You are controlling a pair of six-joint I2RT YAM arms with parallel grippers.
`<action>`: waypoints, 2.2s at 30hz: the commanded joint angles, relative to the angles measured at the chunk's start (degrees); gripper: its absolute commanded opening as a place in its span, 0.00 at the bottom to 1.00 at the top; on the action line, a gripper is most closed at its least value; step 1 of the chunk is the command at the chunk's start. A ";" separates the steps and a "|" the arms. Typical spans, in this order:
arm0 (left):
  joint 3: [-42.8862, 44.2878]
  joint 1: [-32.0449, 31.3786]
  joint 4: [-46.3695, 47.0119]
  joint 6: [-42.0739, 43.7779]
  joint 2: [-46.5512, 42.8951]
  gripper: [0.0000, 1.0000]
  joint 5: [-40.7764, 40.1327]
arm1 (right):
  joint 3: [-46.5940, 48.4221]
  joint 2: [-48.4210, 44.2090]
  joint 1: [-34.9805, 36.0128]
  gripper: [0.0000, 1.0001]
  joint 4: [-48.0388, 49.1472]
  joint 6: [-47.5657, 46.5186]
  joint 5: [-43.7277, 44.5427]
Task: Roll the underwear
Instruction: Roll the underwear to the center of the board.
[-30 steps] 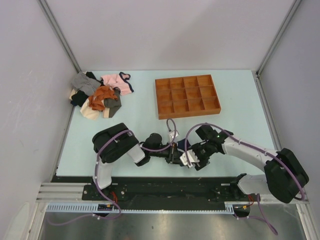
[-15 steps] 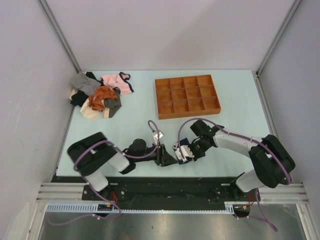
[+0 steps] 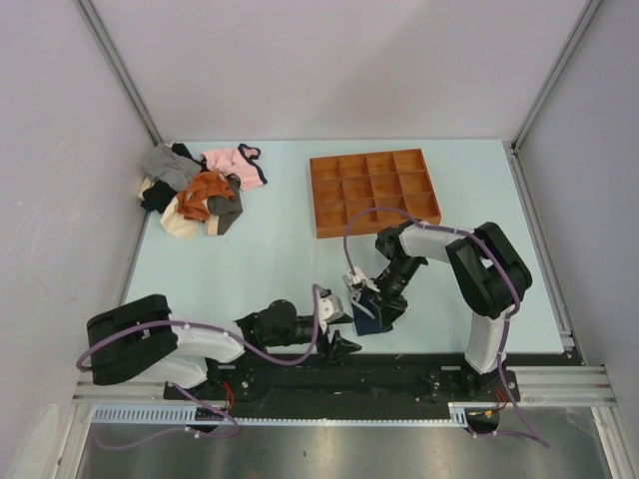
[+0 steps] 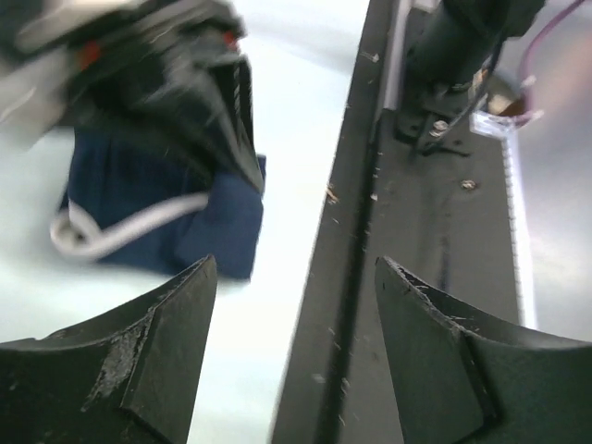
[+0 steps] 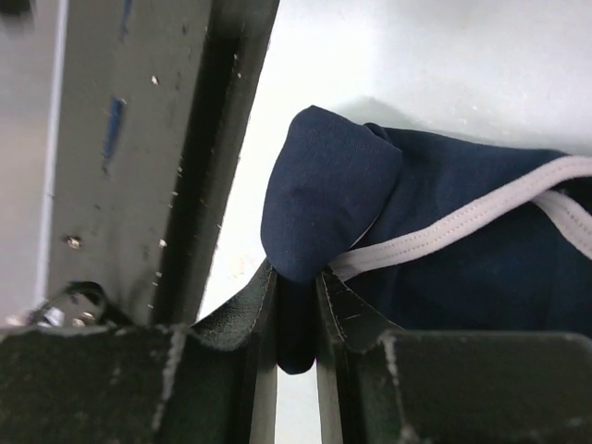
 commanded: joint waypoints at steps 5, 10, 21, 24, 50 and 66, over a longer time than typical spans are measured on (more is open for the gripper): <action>17.05 -5.41 -16.65 18.31 12.51 0.74 -8.26 | 2.93 5.41 -3.70 0.14 -6.69 3.08 -2.98; 21.20 -6.90 -20.00 20.95 18.15 0.73 -11.42 | 3.02 6.38 -5.03 0.14 -7.66 2.03 -3.24; 26.56 -7.08 -27.74 20.87 23.61 0.33 -14.59 | 3.10 6.38 -5.55 0.17 -7.83 1.41 -3.77; 27.97 -6.56 -30.81 19.55 24.75 0.14 -11.52 | 3.19 3.66 -7.04 0.25 -7.31 1.33 -4.04; 33.60 15.15 -32.05 -14.46 42.86 0.17 26.54 | -22.03 -35.03 -0.46 0.69 25.03 -2.72 10.46; 18.67 15.86 -20.01 -9.57 11.53 0.57 6.35 | -18.36 -24.30 0.52 0.24 19.96 -0.96 7.60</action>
